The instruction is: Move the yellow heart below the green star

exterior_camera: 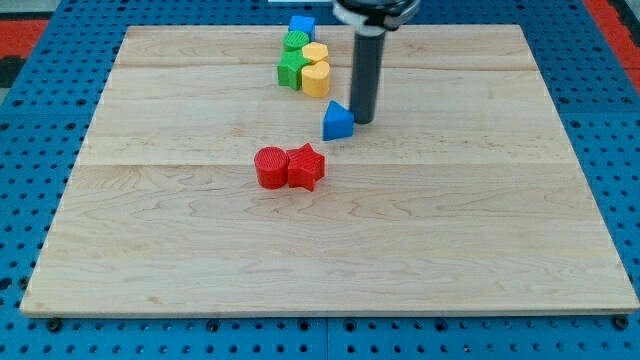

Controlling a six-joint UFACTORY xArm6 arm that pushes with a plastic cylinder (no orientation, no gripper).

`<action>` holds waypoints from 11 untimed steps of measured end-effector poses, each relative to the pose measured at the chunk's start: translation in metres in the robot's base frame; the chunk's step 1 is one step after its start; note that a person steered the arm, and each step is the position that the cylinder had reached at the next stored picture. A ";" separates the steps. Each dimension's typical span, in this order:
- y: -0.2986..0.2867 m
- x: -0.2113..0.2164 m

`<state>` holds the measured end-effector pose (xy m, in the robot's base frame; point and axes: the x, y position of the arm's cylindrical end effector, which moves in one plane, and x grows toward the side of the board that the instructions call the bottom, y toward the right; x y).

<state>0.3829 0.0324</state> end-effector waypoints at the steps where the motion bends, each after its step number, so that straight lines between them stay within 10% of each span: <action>1: 0.007 -0.010; 4: 0.019 -0.107; 11: -0.047 -0.035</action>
